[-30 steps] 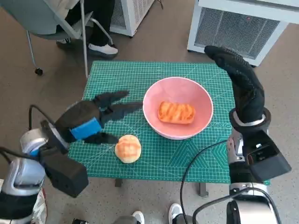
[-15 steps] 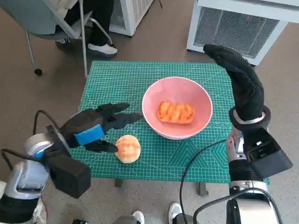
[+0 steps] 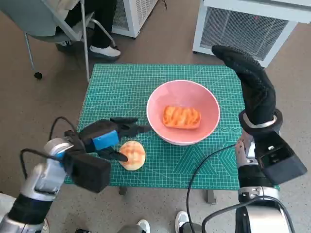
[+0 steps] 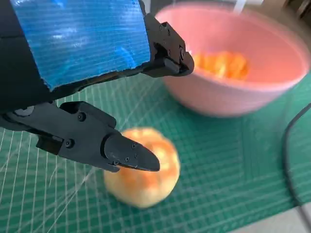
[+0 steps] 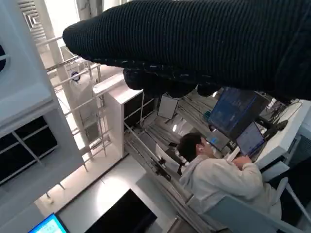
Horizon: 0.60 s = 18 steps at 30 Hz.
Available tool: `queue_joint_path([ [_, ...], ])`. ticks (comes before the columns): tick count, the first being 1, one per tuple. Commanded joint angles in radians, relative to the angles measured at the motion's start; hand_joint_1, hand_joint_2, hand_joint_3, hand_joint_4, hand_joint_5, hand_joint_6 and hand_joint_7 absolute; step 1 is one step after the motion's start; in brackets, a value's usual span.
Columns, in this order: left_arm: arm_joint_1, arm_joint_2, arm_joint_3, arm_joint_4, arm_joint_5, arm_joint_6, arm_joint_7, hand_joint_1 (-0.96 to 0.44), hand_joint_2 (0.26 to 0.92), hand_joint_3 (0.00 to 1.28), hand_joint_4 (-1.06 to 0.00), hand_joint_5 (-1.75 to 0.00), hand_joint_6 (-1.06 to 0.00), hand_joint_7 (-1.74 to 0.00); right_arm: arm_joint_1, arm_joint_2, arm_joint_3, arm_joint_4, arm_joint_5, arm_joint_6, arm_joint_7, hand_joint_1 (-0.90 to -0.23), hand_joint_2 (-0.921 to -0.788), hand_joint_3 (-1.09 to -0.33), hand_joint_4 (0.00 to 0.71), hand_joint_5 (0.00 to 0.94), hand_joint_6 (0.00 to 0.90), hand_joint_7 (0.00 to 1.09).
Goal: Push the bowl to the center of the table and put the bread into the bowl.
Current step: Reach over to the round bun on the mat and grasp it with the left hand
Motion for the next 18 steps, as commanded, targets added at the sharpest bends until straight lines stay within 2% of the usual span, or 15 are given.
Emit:
queue_joint_path([
  [1,-0.042,-0.011,-0.045,0.052,0.029,0.047,-0.044,-0.28,0.878,0.01,-0.27,0.00,-0.40,0.00,0.013,-0.016,-0.004,0.002,-0.004,0.005,0.010,-0.576,-0.921,-0.788,0.279,0.001,0.311,0.05],
  [11,-0.090,-0.037,-0.123,0.121,0.083,0.145,-0.117,-0.29,0.882,0.01,-0.31,-0.02,-0.46,-0.03,0.018,-0.021,-0.003,-0.009,-0.032,0.000,-0.014,-0.581,-0.921,-0.790,0.279,0.001,0.311,0.05],
  [18,-0.095,-0.050,-0.153,0.132,0.101,0.195,-0.142,-0.24,0.880,0.00,-0.42,-0.05,-0.55,-0.06,0.017,-0.022,-0.005,-0.004,-0.036,-0.001,-0.019,-0.582,-0.921,-0.790,0.279,0.000,0.310,0.05],
])
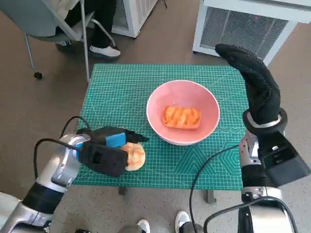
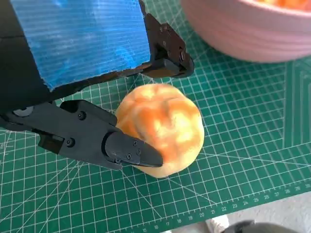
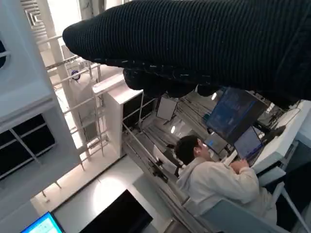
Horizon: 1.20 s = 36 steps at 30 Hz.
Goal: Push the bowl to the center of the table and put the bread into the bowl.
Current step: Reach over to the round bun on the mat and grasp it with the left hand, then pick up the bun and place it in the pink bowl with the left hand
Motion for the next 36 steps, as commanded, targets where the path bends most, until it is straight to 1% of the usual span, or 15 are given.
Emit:
queue_joint_path([
  [1,0.005,-0.013,-0.029,0.017,0.018,0.030,-0.019,-0.23,0.880,0.00,-0.44,-0.04,-0.56,-0.07,0.017,-0.003,-0.003,0.007,-0.013,0.000,-0.007,-0.582,-0.921,-0.790,0.279,0.000,0.310,0.05],
  [2,0.006,-0.014,-0.030,0.019,0.017,0.031,-0.018,-0.21,0.880,0.00,-0.53,-0.07,-0.59,-0.08,0.017,-0.002,-0.004,0.008,-0.015,0.000,-0.008,-0.582,-0.921,-0.790,0.279,0.000,0.310,0.05],
  [5,0.017,-0.014,-0.033,0.025,0.013,0.017,-0.006,-0.17,0.884,0.01,-0.66,-0.14,-0.64,-0.10,0.018,-0.001,-0.004,0.008,-0.019,-0.002,-0.011,-0.581,-0.921,-0.790,0.279,0.000,0.310,0.05],
  [7,0.023,-0.014,-0.031,0.033,0.006,0.000,0.002,-0.15,0.893,0.01,-0.69,-0.22,-0.68,-0.14,0.017,0.001,-0.004,0.010,-0.022,-0.002,-0.014,-0.580,-0.921,-0.790,0.279,0.000,0.310,0.05],
  [8,0.025,-0.014,-0.030,0.038,0.002,-0.009,0.006,-0.13,0.903,0.01,-0.66,-0.42,-0.69,-0.20,0.016,0.001,-0.004,0.011,-0.024,-0.003,-0.015,-0.579,-0.921,-0.790,0.279,0.000,0.310,0.05],
  [9,0.028,-0.014,-0.026,0.046,-0.007,-0.026,0.012,-0.12,0.906,0.02,-0.64,-0.51,-0.69,-0.24,0.016,0.002,-0.004,0.012,-0.027,-0.003,-0.017,-0.579,-0.921,-0.790,0.279,0.000,0.310,0.05],
  [10,0.029,-0.013,-0.023,0.053,-0.013,-0.039,0.017,-0.08,0.911,0.07,-0.62,-0.82,-0.62,-0.59,0.016,0.002,-0.004,0.013,-0.029,-0.003,-0.019,-0.578,-0.921,-0.790,0.279,0.000,0.310,0.05],
  [11,0.030,-0.012,-0.018,0.057,-0.023,-0.055,0.022,-0.05,0.915,0.12,-0.60,-1.02,-0.56,-0.83,0.016,0.002,-0.003,0.014,-0.030,-0.003,-0.021,-0.577,-0.921,-0.789,0.279,0.000,0.309,0.05],
  [14,0.030,-0.005,-0.002,0.065,-0.047,-0.093,0.029,-0.02,0.919,0.15,-0.59,-1.21,-0.52,-1.13,0.017,0.003,-0.001,0.013,-0.032,-0.003,-0.024,-0.575,-0.921,-0.789,0.279,0.000,0.309,0.05],
  [17,0.025,0.014,0.033,0.039,-0.091,-0.118,0.017,-0.01,0.920,0.16,-0.59,-1.24,-0.51,-1.25,0.017,0.004,0.001,0.014,-0.028,-0.002,-0.023,-0.574,-0.921,-0.789,0.280,0.000,0.309,0.05],
  [26,0.008,0.058,0.168,-0.111,-0.191,-0.121,0.018,0.00,0.921,0.13,-0.64,-1.19,-0.55,-1.28,0.014,0.006,0.004,0.018,-0.019,0.001,-0.017,-0.573,-0.921,-0.789,0.280,0.000,0.309,0.05],
  [28,-0.019,0.055,0.221,-0.160,-0.215,-0.116,0.048,0.00,0.920,0.09,-0.69,-1.13,-0.58,-1.24,0.012,0.006,0.003,0.021,-0.016,0.002,-0.015,-0.573,-0.921,-0.788,0.280,0.000,0.308,0.05],
  [30,-0.069,0.043,0.275,-0.211,-0.234,-0.100,0.091,0.00,0.913,0.11,-0.68,-1.16,-0.57,-1.25,0.010,0.006,0.003,0.023,-0.011,0.003,-0.013,-0.573,-0.921,-0.789,0.279,0.000,0.308,0.05],
  [32,-0.105,0.027,0.300,-0.236,-0.233,-0.091,0.126,0.00,0.896,0.12,-0.71,-1.12,-0.60,-1.22,0.009,0.006,0.003,0.023,-0.008,0.004,-0.012,-0.573,-0.921,-0.788,0.279,0.000,0.308,0.05],
  [36,-0.150,-0.007,0.313,-0.249,-0.216,-0.094,0.192,0.00,0.911,0.06,-0.74,-1.09,-0.63,-1.19,0.008,0.006,0.003,0.025,-0.004,0.004,-0.011,-0.574,-0.921,-0.787,0.280,0.001,0.308,0.05],
])
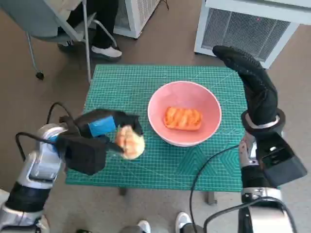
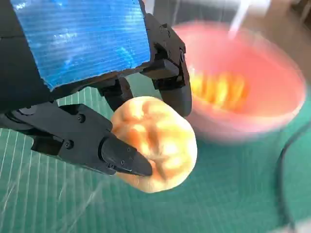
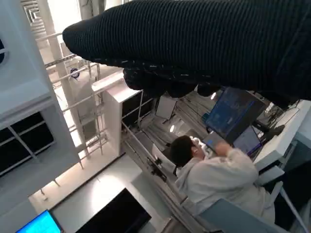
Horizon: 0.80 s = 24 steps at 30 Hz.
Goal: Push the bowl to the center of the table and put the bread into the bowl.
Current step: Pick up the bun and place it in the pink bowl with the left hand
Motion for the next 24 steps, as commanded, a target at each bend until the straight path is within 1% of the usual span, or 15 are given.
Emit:
queue_joint_path([
  [1,-0.097,-0.043,0.034,-0.044,-0.001,-0.009,0.092,0.00,0.913,0.06,-0.74,-1.09,-0.63,-1.18,0.008,0.003,0.000,0.013,0.007,0.010,0.008,-0.575,-0.921,-0.787,0.280,0.001,0.308,0.05],
  [5,-0.161,-0.099,0.016,-0.009,0.033,-0.039,0.190,0.00,0.916,0.04,-0.73,-1.11,-0.66,-1.15,0.007,0.004,-0.001,0.013,0.008,0.012,0.006,-0.576,-0.921,-0.786,0.280,0.001,0.308,0.05],
  [9,-0.212,-0.163,-0.025,0.059,0.093,-0.092,0.300,0.00,0.919,0.03,-0.73,-1.11,-0.68,-1.13,0.008,0.006,-0.002,0.010,0.008,0.015,0.003,-0.580,-0.921,-0.785,0.280,0.001,0.308,0.05],
  [12,-0.248,-0.202,-0.060,0.147,0.147,-0.155,0.383,0.00,0.918,0.02,-0.74,-1.10,-0.69,-1.11,0.010,0.008,-0.002,0.006,0.006,0.018,0.000,-0.583,-0.921,-0.785,0.281,0.001,0.308,0.06],
  [15,-0.285,-0.229,-0.095,0.251,0.194,-0.217,0.446,0.00,0.919,0.02,-0.75,-1.07,-0.68,-1.13,0.011,0.008,-0.003,0.005,0.004,0.020,-0.003,-0.586,-0.921,-0.784,0.283,0.002,0.309,0.06],
  [18,-0.328,-0.247,-0.128,0.356,0.222,-0.257,0.468,0.00,0.920,0.02,-0.73,-1.07,-0.68,-1.16,0.014,0.008,-0.005,0.004,0.003,0.020,-0.005,-0.586,-0.921,-0.784,0.284,0.002,0.311,0.06],
  [19,-0.340,-0.251,-0.135,0.382,0.226,-0.264,0.470,0.00,0.920,0.03,-0.71,-1.09,-0.68,-1.16,0.015,0.008,-0.005,0.004,0.002,0.020,-0.006,-0.586,-0.921,-0.784,0.285,0.002,0.312,0.06],
  [22,-0.388,-0.269,-0.170,0.476,0.246,-0.255,0.449,0.00,0.920,0.05,-0.67,-1.14,-0.68,-1.15,0.019,0.008,-0.007,-0.001,-0.001,0.019,-0.009,-0.586,-0.921,-0.784,0.285,0.002,0.312,0.06],
  [24,-0.416,-0.282,-0.190,0.533,0.256,-0.252,0.437,0.00,0.920,0.06,-0.67,-1.16,-0.67,-1.15,0.021,0.007,-0.008,-0.001,-0.003,0.018,-0.011,-0.586,-0.921,-0.784,0.285,0.002,0.312,0.06],
])
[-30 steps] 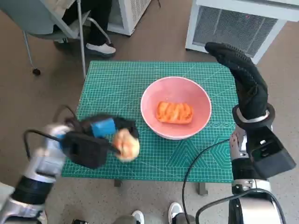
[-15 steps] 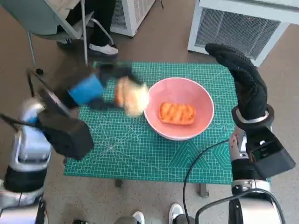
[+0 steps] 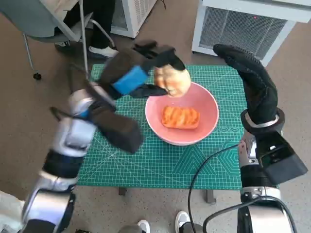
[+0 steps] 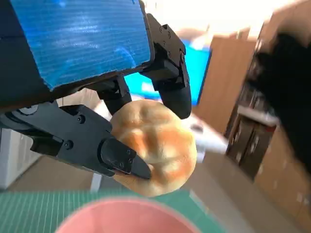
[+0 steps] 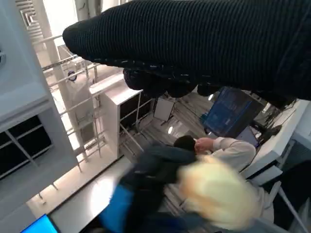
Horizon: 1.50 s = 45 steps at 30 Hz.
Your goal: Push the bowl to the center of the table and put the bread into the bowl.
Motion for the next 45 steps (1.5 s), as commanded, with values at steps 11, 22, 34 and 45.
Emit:
queue_joint_path([
  [11,-0.158,-0.080,-0.102,0.399,0.011,-0.037,-0.086,-0.07,0.921,0.23,-0.50,-1.16,-0.44,-1.41,0.030,-0.001,-0.007,-0.004,-0.024,0.002,-0.030,-0.584,-0.921,-0.786,0.284,0.001,0.306,0.06],
  [22,-0.187,-0.093,-0.127,0.432,-0.013,0.128,-0.340,-0.23,0.914,0.04,-0.17,-0.02,-0.28,-0.13,0.034,-0.009,-0.007,-0.015,-0.029,0.007,-0.046,-0.588,-0.921,-0.785,0.285,0.001,0.303,0.06],
  [34,-0.103,-0.082,0.021,0.405,-0.131,-0.116,-0.115,-0.39,0.919,0.06,-0.10,-0.01,-0.27,-0.05,0.018,-0.022,-0.009,-0.023,-0.015,0.034,-0.043,-0.591,-0.921,-0.783,0.285,0.001,0.304,0.06],
  [45,-0.083,-0.096,0.087,0.444,-0.179,-0.259,0.035,-0.46,0.921,0.18,-0.21,-0.03,-0.36,-0.07,0.011,-0.023,-0.010,-0.037,0.017,0.070,-0.024,-0.604,-0.921,-0.765,0.285,0.000,0.306,0.06],
])
